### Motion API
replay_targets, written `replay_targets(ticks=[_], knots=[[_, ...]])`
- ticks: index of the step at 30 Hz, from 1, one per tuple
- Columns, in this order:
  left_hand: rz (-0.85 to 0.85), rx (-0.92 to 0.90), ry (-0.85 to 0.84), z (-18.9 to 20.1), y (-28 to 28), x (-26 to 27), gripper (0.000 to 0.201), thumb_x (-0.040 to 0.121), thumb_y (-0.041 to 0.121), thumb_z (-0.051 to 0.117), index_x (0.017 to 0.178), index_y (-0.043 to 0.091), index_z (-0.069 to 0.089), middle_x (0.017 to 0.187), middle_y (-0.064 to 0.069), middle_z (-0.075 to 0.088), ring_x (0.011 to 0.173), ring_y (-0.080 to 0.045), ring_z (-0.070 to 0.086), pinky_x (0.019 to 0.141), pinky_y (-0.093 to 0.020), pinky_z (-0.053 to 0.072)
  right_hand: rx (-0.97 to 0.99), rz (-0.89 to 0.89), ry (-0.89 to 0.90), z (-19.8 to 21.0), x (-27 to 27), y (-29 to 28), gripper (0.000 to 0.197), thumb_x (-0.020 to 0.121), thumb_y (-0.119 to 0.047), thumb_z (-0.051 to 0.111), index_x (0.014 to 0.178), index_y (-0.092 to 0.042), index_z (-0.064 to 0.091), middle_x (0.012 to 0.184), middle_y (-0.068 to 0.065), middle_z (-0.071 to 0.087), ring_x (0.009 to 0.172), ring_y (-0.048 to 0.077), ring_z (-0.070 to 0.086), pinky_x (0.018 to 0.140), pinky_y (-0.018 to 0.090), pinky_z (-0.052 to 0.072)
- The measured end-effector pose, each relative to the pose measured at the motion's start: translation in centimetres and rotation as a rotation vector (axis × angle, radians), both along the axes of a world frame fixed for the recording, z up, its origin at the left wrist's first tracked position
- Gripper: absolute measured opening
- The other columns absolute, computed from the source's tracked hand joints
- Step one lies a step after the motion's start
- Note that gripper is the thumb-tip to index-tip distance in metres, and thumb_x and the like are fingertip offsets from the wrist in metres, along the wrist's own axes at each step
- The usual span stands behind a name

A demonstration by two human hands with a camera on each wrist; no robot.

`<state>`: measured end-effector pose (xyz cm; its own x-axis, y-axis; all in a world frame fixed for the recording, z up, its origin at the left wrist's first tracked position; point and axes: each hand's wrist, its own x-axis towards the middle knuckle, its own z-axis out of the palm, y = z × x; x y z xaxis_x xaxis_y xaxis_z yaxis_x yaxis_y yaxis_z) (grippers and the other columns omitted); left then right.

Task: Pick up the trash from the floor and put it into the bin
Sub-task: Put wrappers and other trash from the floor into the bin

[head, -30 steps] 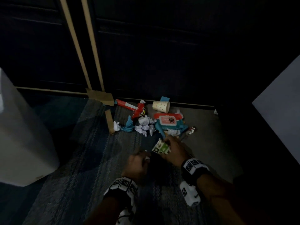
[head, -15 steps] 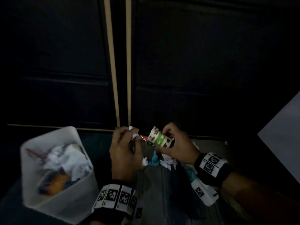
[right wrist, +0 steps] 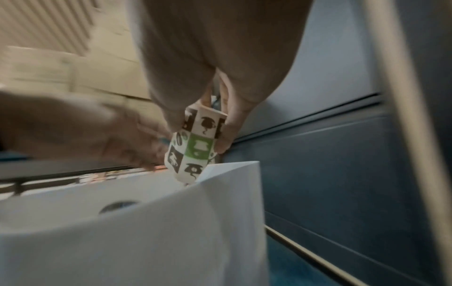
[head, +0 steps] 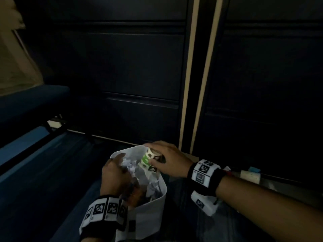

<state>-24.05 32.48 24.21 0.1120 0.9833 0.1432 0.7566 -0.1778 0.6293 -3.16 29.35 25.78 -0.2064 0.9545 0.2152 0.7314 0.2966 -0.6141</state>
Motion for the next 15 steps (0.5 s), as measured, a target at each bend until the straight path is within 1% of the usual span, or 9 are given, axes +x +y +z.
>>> replay_targets(ticks=[1, 3, 5, 7, 8, 10, 12, 13, 15], knots=[[0.027, 0.008, -0.01, -0.1, 0.1, -0.2, 0.045, 0.081, 0.008, 0.064, 0.125, 0.013, 0.06, 0.116, -0.016, 0.065, 0.109, -0.032, 0.059, 0.091, -0.032, 0.044, 0.013, 0.013, 0.01, -0.3, -0.6, 0.9, 0.057, 0.09, -0.041, 0.063, 0.141, -0.027, 0.045, 0.137, -0.004, 0.052, 0.123, 0.013, 0.051, 0.102, 0.037, 0.046], [0.074, 0.07, -0.048, 0.1, 0.1, -0.5, 0.043, 0.078, 0.005, 0.065, 0.121, 0.01, 0.062, 0.107, -0.015, 0.066, 0.104, -0.033, 0.06, 0.089, -0.033, 0.045, 0.032, 0.028, 0.023, -0.8, -1.8, 2.4, 0.062, 0.086, -0.043, 0.068, 0.141, -0.025, 0.045, 0.14, -0.002, 0.051, 0.127, 0.013, 0.049, 0.104, 0.038, 0.045], [0.086, 0.146, -0.063, 0.5, -0.3, -0.9, 0.042, 0.075, 0.002, 0.064, 0.117, 0.011, 0.064, 0.102, -0.015, 0.066, 0.098, -0.033, 0.062, 0.085, -0.035, 0.047, 0.013, 0.043, 0.017, -0.9, -2.3, 3.2, 0.07, 0.085, -0.047, 0.068, 0.146, -0.027, 0.039, 0.148, -0.001, 0.043, 0.135, 0.016, 0.041, 0.111, 0.038, 0.038], [0.068, 0.239, -0.019, 1.3, -0.9, -1.0, 0.038, 0.074, 0.002, 0.066, 0.111, 0.011, 0.067, 0.1, -0.014, 0.068, 0.09, -0.029, 0.065, 0.08, -0.031, 0.047, 0.023, 0.063, -0.001, -0.7, -1.6, 3.8, 0.072, 0.088, -0.05, 0.064, 0.149, -0.029, 0.032, 0.155, -0.002, 0.033, 0.141, 0.016, 0.031, 0.114, 0.032, 0.03], [0.058, 0.272, -0.017, 1.8, -1.4, -0.7, 0.033, 0.074, 0.002, 0.067, 0.106, 0.01, 0.069, 0.096, -0.011, 0.07, 0.084, -0.023, 0.065, 0.076, -0.027, 0.046, 0.049, 0.06, -0.011, -0.6, -0.7, 4.0, 0.071, 0.089, -0.051, 0.062, 0.149, -0.027, 0.032, 0.155, -0.002, 0.032, 0.141, 0.015, 0.031, 0.112, 0.028, 0.028], [0.027, 0.345, -0.056, 3.4, -3.1, 0.9, 0.021, 0.078, 0.007, 0.069, 0.098, 0.012, 0.072, 0.087, -0.005, 0.071, 0.073, -0.011, 0.063, 0.071, -0.023, 0.047, 0.108, 0.027, -0.009, -0.6, 1.7, 3.6, 0.064, 0.091, -0.051, 0.06, 0.145, -0.024, 0.039, 0.151, -0.002, 0.039, 0.136, 0.014, 0.037, 0.109, 0.026, 0.032], [-0.05, 0.428, -0.102, 4.9, -5.3, 3.7, 0.014, 0.08, 0.015, 0.07, 0.093, 0.017, 0.072, 0.082, 0.004, 0.071, 0.069, -0.003, 0.063, 0.066, -0.023, 0.052, 0.139, -0.009, 0.011, -1.2, 5.0, 2.4, 0.056, 0.09, -0.049, 0.062, 0.138, -0.023, 0.047, 0.143, -0.003, 0.048, 0.13, 0.012, 0.045, 0.105, 0.028, 0.04], [-0.094, 0.447, -0.128, 5.3, -6.2, 5.3, 0.011, 0.081, 0.017, 0.069, 0.091, 0.02, 0.072, 0.08, 0.008, 0.07, 0.068, 0.0, 0.063, 0.065, -0.02, 0.053, 0.137, -0.023, 0.013, -1.9, 6.8, 1.5, 0.053, 0.09, -0.048, 0.062, 0.135, -0.024, 0.05, 0.138, -0.005, 0.052, 0.126, 0.011, 0.047, 0.102, 0.028, 0.043], [-0.197, 0.449, -0.158, 4.7, -7.4, 8.9, 0.007, 0.082, 0.02, 0.069, 0.087, 0.024, 0.072, 0.075, 0.013, 0.068, 0.064, 0.001, 0.063, 0.062, -0.014, 0.05, 0.113, -0.056, 0.006, -3.9, 10.8, -0.8, 0.045, 0.089, -0.047, 0.065, 0.127, -0.025, 0.056, 0.13, -0.007, 0.057, 0.119, 0.008, 0.052, 0.095, 0.022, 0.043]])
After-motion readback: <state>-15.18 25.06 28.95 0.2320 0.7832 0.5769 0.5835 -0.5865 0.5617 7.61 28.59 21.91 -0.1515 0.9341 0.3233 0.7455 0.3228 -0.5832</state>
